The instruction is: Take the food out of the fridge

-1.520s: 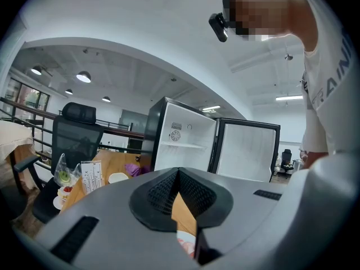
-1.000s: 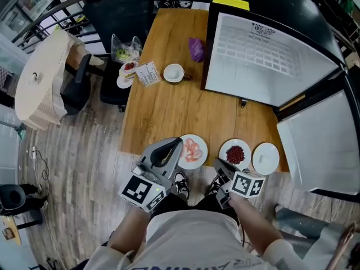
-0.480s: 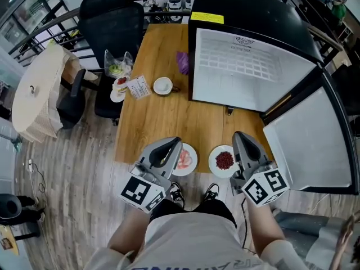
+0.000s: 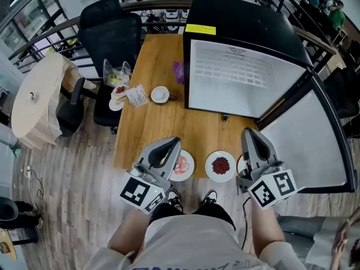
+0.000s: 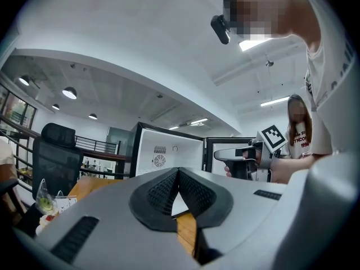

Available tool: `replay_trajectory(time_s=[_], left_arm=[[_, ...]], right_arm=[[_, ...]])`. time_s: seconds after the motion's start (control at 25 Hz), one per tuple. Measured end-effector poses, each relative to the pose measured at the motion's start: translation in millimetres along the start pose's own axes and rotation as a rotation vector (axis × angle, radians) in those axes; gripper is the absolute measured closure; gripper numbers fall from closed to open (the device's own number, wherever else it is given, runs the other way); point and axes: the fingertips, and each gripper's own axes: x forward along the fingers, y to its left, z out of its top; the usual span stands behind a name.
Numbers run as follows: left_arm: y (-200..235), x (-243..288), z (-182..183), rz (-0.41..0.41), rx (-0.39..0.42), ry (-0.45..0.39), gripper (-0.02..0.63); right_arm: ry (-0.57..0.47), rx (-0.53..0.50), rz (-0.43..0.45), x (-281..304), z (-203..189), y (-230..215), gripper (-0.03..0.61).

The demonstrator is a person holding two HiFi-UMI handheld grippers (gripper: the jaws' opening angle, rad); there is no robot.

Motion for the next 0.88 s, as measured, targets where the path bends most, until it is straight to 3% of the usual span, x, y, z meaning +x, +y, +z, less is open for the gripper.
replay_trajectory(time_s=[0.88], left_arm=[[4.6, 0.6, 3.4, -0.006, -0.001, -0.01, 0.606]], right_arm=[[0.014, -0.028, 0.005, 7.6, -5.2, 6.8, 0.558]])
